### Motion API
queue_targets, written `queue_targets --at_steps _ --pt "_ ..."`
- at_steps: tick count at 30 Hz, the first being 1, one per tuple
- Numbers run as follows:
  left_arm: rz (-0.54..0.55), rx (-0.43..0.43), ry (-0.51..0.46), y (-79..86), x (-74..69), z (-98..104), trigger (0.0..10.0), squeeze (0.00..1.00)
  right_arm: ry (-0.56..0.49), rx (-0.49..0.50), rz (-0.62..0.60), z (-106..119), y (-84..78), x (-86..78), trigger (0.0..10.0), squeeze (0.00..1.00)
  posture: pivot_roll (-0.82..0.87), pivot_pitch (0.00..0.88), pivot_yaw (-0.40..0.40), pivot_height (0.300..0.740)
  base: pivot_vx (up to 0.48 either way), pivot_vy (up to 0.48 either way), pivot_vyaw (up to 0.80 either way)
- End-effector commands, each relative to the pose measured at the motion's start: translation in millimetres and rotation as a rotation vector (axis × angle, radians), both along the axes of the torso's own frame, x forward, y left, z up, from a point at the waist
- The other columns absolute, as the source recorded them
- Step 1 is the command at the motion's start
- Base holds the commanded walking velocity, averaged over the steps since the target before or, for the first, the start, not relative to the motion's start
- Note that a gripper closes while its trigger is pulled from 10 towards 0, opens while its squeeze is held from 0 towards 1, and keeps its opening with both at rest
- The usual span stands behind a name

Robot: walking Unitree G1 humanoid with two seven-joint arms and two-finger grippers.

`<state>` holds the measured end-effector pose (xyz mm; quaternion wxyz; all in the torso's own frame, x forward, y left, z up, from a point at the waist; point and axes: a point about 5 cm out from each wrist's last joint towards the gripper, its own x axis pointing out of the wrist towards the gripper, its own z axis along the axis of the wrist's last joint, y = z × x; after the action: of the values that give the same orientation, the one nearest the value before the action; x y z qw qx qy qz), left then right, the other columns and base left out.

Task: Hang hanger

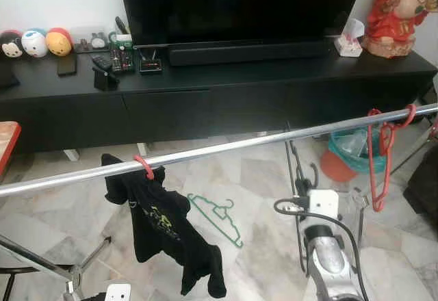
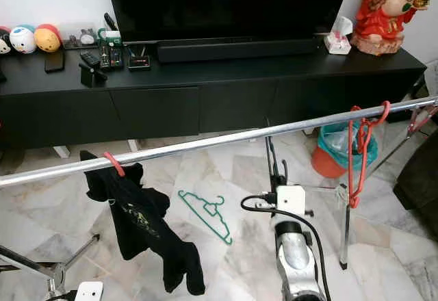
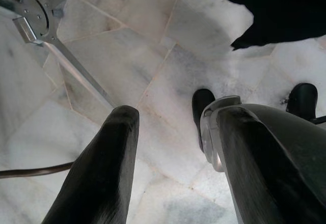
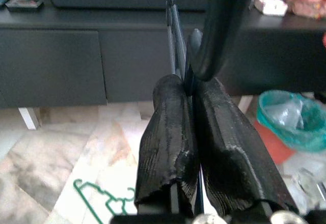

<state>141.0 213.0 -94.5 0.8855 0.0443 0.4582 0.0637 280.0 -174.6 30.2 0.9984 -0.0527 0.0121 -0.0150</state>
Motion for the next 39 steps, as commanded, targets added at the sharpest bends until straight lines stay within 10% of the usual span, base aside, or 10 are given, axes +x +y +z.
queue_targets --at_steps 1,25,39 --pt "-0.005 0.015 0.005 2.2 -1.6 0 10.0 0.00 -0.030 -0.025 0.032 7 5.4 4.6 10.0 0.00 0.00 0.051 -0.036 0.740 0.000 0.000 0.00" --pt "-0.005 0.016 0.019 5.1 -5.0 -1 10.0 0.00 0.014 0.017 0.126 50 18.7 60.7 10.0 0.00 0.00 0.053 -0.030 0.740 0.000 0.000 0.00" --pt "-0.012 0.012 0.031 4.2 -8.7 -2 10.0 0.00 0.161 0.046 0.151 34 24.1 59.4 10.0 0.00 0.01 0.053 -0.028 0.740 0.000 0.000 0.00"
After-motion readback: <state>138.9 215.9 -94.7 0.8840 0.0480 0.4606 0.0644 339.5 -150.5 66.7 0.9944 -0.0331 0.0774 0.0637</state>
